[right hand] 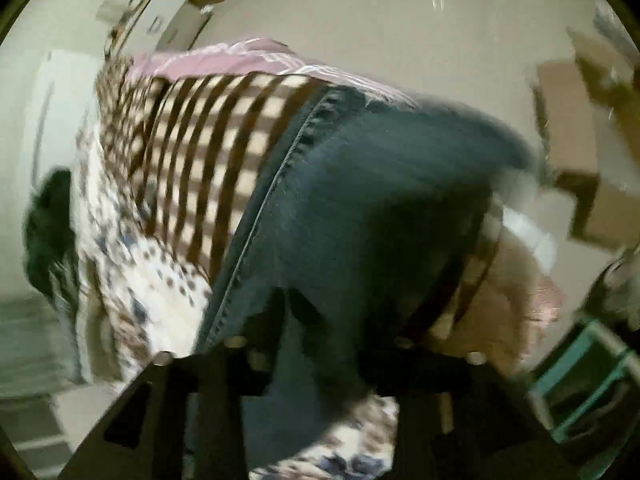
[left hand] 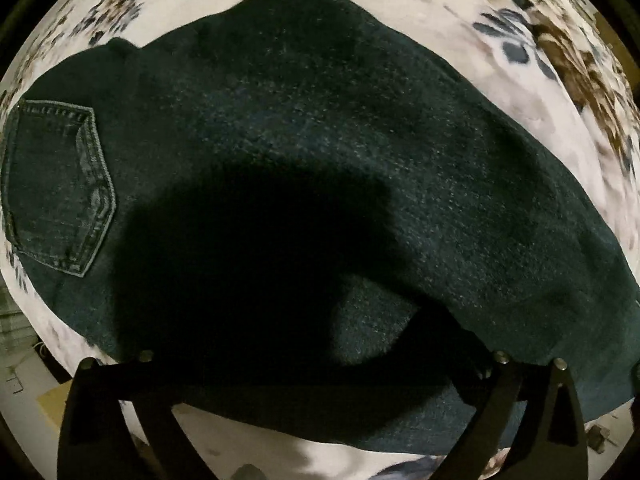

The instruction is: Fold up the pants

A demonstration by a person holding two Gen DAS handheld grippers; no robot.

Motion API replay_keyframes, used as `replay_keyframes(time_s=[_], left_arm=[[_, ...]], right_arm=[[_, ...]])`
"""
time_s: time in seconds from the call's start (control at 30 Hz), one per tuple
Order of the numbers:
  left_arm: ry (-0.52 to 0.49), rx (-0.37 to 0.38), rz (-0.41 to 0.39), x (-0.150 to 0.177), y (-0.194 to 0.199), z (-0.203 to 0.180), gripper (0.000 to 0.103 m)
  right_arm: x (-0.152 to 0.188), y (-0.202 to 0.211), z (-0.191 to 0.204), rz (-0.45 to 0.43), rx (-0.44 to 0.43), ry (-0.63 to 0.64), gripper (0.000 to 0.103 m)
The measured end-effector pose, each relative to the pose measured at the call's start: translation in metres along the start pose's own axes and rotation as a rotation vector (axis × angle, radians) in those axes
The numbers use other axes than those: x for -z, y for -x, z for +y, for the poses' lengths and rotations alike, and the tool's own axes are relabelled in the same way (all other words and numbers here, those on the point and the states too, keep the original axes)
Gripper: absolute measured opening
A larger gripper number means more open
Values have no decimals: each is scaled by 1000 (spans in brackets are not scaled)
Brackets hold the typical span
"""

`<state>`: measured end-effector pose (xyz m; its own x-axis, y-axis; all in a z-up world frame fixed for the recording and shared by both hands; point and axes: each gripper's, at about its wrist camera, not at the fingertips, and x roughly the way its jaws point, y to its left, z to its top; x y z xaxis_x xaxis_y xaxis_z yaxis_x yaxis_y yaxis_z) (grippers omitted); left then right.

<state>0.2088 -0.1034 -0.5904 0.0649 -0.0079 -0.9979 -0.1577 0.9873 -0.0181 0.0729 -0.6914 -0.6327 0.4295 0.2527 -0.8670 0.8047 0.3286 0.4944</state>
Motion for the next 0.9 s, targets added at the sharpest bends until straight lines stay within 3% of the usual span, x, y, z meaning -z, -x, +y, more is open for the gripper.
replay_keyframes(time_s=[0.07, 0.13, 0.17, 0.2, 0.23, 0.33, 0.5, 0.57, 0.67, 0.77, 0.8, 0.9], left_arm=[[-9, -3, -23, 2, 0, -1, 103], [-14, 9, -45, 10, -2, -2, 103], [-16, 12, -49, 12, -1, -1, 103], [-16, 15, -53, 13, -1, 0, 103], [-13, 20, -57, 15, -1, 1, 103], [-10, 29, -64, 20, 3, 12, 103], [8, 40, -84, 26, 8, 19, 103], [20, 49, -94, 30, 9, 22, 103], [28, 48, -93, 33, 12, 24, 103], [39, 46, -79, 34, 12, 22, 103], [45, 50, -71, 33, 12, 23, 103], [52, 59, -49, 27, 24, 13, 103]], right_arm=[[-4, -10, -15, 0, -28, -76, 50], [-5, -15, -24, -16, -49, -133, 46], [-5, -13, -26, -50, -65, -139, 19], [-4, -8, -21, -91, -35, -111, 4], [-3, -3, -15, -116, -27, -81, 4], [4, 26, 22, -199, -121, 69, 4], [16, 78, 78, -278, -360, 266, 4], [19, 86, 90, -298, -383, 334, 4], [13, 71, 84, -309, -299, 390, 4], [-6, 29, 46, -214, -124, 354, 4], [-13, 12, 27, -156, -94, 301, 5], [-22, -3, 1, -103, -82, 223, 13]])
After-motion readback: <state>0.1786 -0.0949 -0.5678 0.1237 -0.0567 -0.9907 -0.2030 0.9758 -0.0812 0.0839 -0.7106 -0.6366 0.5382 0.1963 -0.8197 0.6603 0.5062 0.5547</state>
